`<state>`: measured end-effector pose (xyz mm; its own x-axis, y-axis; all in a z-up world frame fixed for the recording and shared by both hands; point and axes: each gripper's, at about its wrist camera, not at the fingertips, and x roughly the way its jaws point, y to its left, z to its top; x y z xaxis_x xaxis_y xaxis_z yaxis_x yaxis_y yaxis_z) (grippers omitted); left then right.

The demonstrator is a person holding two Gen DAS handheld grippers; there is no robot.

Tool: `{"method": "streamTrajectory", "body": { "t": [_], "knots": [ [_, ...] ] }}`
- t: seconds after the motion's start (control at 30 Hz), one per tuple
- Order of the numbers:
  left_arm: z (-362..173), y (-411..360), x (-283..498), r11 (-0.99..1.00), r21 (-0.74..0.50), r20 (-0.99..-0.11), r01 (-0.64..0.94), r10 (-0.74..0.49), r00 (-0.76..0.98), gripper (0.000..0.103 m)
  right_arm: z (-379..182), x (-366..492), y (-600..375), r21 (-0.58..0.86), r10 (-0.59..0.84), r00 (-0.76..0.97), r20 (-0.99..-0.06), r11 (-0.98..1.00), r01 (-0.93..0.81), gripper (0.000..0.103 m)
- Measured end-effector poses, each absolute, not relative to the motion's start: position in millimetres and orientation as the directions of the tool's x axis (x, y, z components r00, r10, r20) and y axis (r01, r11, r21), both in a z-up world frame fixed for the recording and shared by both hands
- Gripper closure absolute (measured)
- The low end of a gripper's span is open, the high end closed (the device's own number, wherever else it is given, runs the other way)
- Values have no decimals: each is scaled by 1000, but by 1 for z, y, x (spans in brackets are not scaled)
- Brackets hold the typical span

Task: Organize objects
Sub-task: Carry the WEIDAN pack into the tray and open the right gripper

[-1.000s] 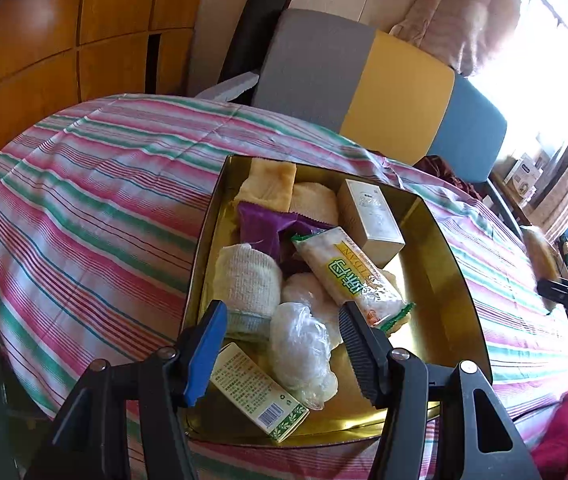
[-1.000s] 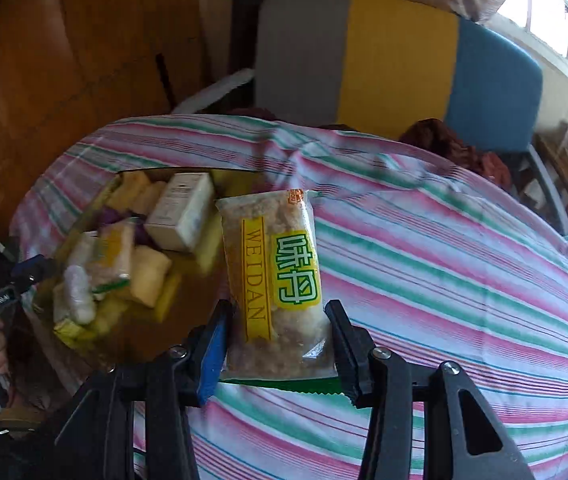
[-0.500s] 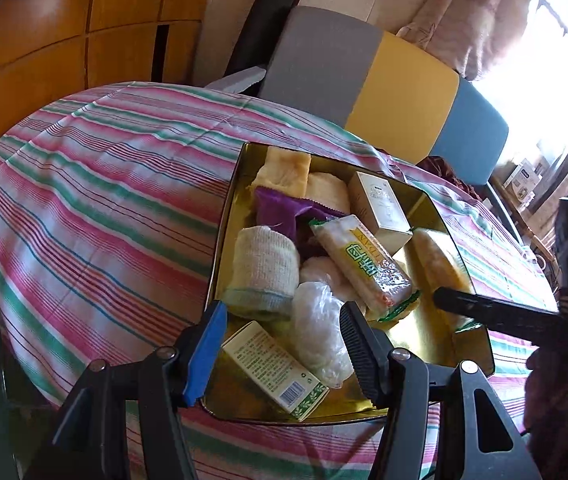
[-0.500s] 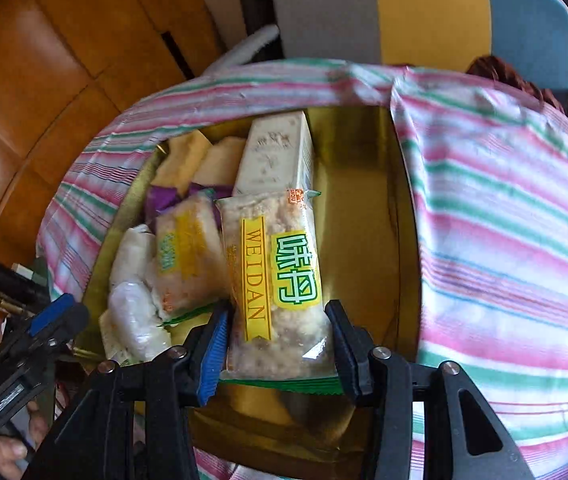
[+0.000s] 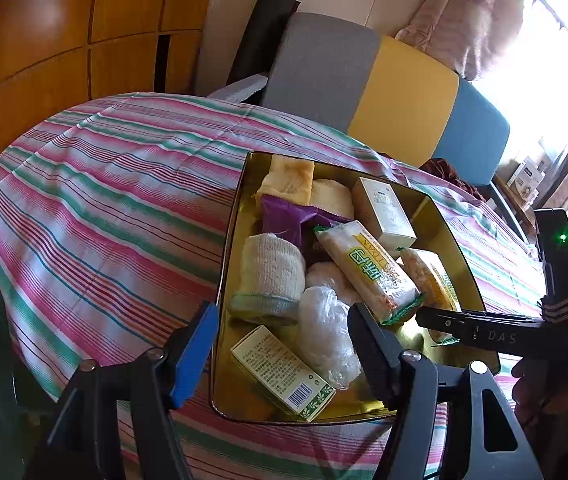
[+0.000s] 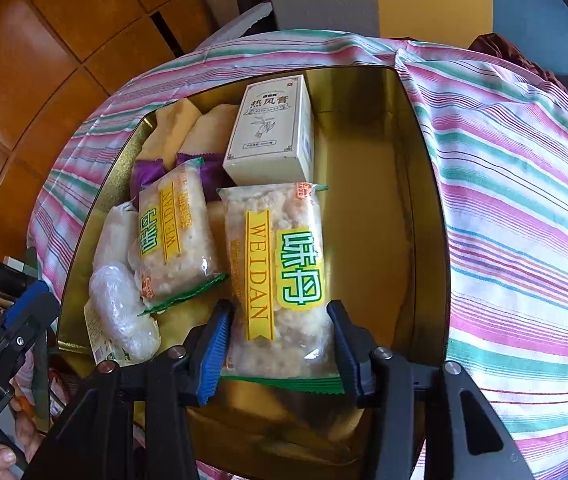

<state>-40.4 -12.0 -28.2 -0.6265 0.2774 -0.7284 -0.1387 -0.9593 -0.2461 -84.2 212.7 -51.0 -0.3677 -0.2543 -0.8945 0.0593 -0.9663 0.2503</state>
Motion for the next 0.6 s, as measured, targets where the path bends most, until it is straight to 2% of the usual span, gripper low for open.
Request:
{"method": "streamTrajectory", "body": {
  "t": [0.17, 0.33, 0.6],
  "knots": [
    [-28, -11, -40, -959, -245, -730, -139, 277, -625, 35, -50, -84, 208, 195, -216, -377, -901, -976, 92, 54],
    [-30, -10, -39, -960, -245, -735, -136, 276, -619, 35, -47, -82, 198, 73, -119, -400, -909, -989, 128, 52],
    [-28, -8, -38, -964, -224, -729, -142, 262, -632, 35, -45, -82, 199, 72, -125, -410, -903, -987, 142, 52]
  ]
}}
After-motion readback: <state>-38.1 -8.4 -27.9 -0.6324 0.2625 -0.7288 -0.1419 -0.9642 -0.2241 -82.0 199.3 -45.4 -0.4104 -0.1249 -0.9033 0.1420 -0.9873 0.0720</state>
